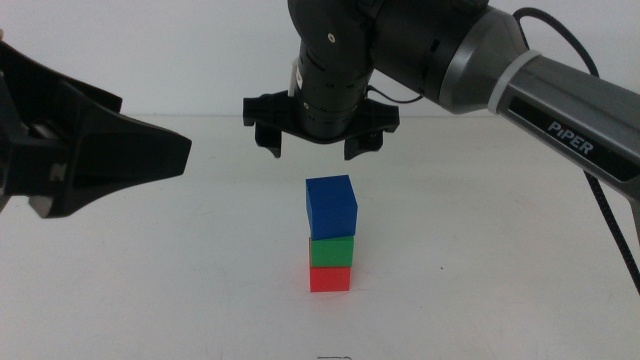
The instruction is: Stack red cubes first, then green, then blue cubes in a specific spot.
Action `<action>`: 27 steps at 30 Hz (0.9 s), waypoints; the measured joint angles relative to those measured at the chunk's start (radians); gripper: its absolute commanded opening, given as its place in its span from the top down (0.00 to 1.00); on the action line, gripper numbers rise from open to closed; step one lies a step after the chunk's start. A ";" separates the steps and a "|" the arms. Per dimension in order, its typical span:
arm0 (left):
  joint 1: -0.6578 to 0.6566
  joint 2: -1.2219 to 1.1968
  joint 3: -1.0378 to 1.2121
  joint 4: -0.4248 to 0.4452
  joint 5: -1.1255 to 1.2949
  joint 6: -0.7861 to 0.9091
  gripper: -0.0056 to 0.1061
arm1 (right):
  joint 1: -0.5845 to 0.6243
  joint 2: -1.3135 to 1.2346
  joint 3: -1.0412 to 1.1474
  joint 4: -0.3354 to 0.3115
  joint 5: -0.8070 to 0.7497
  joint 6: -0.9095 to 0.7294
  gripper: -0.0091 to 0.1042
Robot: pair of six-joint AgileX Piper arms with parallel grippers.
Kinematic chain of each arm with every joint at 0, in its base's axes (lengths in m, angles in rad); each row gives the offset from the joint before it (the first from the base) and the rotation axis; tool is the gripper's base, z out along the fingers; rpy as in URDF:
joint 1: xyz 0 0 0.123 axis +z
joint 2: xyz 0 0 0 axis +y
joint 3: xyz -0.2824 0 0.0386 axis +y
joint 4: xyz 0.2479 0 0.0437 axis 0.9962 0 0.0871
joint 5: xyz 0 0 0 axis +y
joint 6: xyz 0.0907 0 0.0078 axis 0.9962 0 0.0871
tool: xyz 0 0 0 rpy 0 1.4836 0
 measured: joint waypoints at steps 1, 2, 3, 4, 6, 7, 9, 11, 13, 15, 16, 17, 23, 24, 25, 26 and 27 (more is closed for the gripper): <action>0.000 0.000 0.000 0.000 0.000 0.000 0.11 | 0.000 -0.001 -0.003 -0.006 0.001 0.000 0.19; 0.000 0.000 0.000 0.000 0.000 0.000 0.11 | 0.000 -0.002 -0.004 -0.015 0.001 0.000 0.19; 0.000 0.000 0.000 0.000 0.000 0.000 0.11 | 0.000 -0.003 -0.003 -0.026 0.002 0.000 0.19; 0.000 0.000 0.000 0.000 0.000 0.000 0.11 | 0.000 -0.004 -0.003 -0.041 0.003 0.000 0.19; 0.000 0.000 0.000 0.000 0.000 0.000 0.11 | -0.001 -0.009 -0.003 -0.062 0.004 -0.008 0.19; 0.000 0.000 0.000 0.000 0.000 0.000 0.11 | -0.003 -0.012 -0.006 -0.067 0.004 -0.016 0.19; 0.000 0.000 0.000 0.000 0.000 0.000 0.11 | -0.011 -0.025 -0.015 -0.068 0.004 -0.044 0.19; 0.000 0.000 0.000 0.000 0.000 0.000 0.11 | -0.030 -0.053 -0.027 -0.068 0.004 -0.088 0.19; 0.000 0.000 0.000 0.000 0.000 0.000 0.11 | -0.057 -0.100 -0.035 -0.068 0.004 -0.128 0.19; 0.000 0.000 0.000 0.000 0.000 0.000 0.11 | -0.099 -0.153 -0.040 -0.071 0.007 -0.175 0.19; 0.000 0.000 0.000 0.000 0.000 0.000 0.11 | -0.124 -0.186 -0.042 -0.072 0.007 -0.200 0.19; 0.000 0.000 0.000 0.000 0.000 0.000 0.11 | -0.150 -0.218 -0.043 -0.075 0.009 -0.225 0.19; 0.000 0.000 0.000 0.000 0.000 0.000 0.11 | -0.277 -0.392 -0.031 -0.085 0.023 -0.370 0.23; 0.000 0.000 0.000 0.000 0.000 0.000 0.11 | -0.295 -0.417 -0.020 -0.087 0.023 -0.389 0.24; 0.000 0.000 0.000 0.000 0.000 0.000 0.11 | -0.311 -0.449 0.000 -0.088 0.023 -0.408 0.25; 0.000 0.000 0.000 0.000 0.000 0.000 0.11 | -0.326 -0.481 0.027 -0.089 0.023 -0.422 0.26; 0.000 0.000 0.000 0.000 0.000 0.000 0.11 | -0.337 -0.508 0.053 -0.091 0.023 -0.430 0.27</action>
